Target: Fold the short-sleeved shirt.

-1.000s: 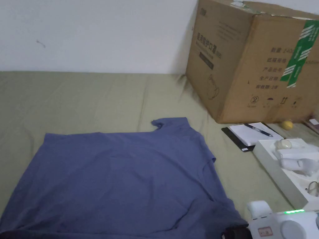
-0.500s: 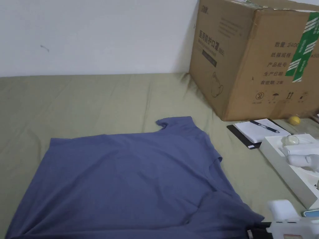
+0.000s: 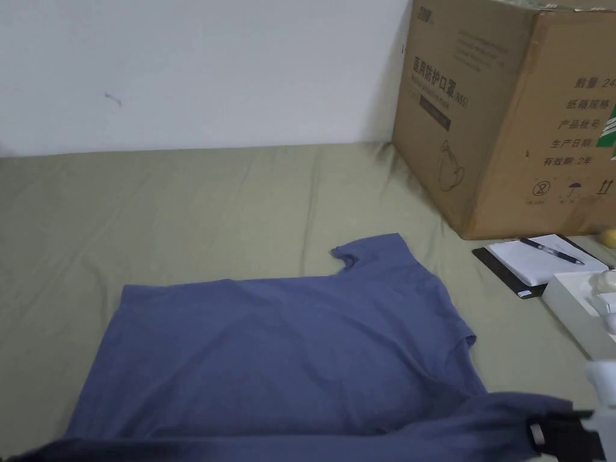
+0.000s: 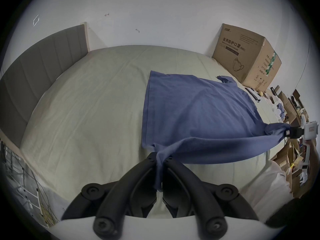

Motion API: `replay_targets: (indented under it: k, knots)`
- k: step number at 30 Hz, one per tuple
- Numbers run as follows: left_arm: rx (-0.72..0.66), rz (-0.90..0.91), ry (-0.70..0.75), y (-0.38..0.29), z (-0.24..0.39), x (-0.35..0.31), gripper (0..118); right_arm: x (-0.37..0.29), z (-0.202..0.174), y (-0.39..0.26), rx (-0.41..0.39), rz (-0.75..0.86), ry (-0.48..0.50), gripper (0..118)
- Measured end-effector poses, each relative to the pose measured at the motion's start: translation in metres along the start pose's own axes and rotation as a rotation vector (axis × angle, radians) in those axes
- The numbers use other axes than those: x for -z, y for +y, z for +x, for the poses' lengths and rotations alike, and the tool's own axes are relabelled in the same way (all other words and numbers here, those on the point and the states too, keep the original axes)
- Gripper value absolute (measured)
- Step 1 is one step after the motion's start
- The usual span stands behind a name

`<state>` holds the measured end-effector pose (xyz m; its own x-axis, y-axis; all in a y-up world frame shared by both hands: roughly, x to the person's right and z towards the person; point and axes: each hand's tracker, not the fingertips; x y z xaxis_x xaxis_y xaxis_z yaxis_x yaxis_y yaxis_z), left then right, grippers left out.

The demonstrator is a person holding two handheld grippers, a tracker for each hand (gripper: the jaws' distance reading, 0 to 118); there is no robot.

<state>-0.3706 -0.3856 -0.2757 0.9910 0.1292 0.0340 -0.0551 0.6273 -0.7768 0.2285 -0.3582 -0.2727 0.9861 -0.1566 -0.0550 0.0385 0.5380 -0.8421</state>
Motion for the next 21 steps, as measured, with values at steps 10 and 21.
replay_targets:
  k: [10, 21]
  knots:
    - [-0.045, -0.085, 0.062, 0.076, 0.002, 0.139, 3, 0.161, 0.03, 0.107, 0.121, -0.174, -0.093, 8]
    - [-0.07, 0.209, 0.005, 0.058, 0.011, 0.095, 118, 0.119, 0.022, 0.074, 0.182, 0.233, -0.075, 110]
